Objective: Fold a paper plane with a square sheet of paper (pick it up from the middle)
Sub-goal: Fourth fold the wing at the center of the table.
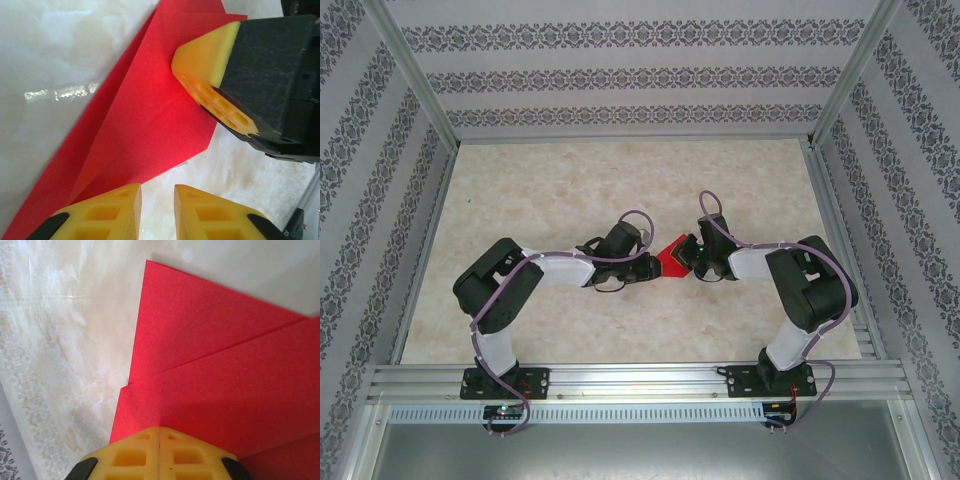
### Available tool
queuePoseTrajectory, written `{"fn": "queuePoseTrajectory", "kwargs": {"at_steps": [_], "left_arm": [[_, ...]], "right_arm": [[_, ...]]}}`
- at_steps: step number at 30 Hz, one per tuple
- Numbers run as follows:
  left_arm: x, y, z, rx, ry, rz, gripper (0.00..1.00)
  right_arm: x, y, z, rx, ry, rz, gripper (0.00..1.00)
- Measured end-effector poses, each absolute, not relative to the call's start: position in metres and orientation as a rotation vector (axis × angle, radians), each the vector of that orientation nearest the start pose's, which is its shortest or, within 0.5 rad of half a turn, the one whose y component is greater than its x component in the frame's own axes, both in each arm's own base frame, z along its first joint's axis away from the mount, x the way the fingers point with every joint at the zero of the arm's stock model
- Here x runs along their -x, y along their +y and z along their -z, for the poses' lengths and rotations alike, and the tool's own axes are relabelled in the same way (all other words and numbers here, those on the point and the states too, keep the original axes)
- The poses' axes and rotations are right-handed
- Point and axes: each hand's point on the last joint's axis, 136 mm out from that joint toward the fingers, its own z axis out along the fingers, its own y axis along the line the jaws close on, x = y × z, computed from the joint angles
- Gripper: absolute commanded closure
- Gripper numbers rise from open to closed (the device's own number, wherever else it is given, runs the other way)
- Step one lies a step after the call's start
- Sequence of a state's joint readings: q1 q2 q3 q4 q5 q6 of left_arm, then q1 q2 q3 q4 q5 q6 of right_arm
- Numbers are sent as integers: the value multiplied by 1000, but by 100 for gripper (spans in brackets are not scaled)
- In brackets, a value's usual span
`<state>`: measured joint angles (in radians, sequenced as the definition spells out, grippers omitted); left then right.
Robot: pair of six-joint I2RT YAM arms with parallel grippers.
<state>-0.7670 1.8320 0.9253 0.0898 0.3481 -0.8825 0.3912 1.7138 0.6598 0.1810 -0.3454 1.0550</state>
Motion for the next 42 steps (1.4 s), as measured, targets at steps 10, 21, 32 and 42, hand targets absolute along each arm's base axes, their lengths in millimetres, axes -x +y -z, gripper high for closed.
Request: {"fn": "queuePoseTrajectory", "kwargs": {"at_steps": [10,21,32,42], "left_arm": [[-290,-353,-37,-34,2645,1058,77],[-298,-348,-36,-21,2615,1002,79],[-304,-342,-31,-22,2607,944,81],[-307,-335,-28,-14,2610,923,81]], "right_arm": [[-332,200,-11,-709,2572,-994,95],[-333,200,-11,-708,2568,-997,95],[-333,200,-10,-711,2571,-998,95],[-333,200,-10,-713,2575,-1007,95]]}}
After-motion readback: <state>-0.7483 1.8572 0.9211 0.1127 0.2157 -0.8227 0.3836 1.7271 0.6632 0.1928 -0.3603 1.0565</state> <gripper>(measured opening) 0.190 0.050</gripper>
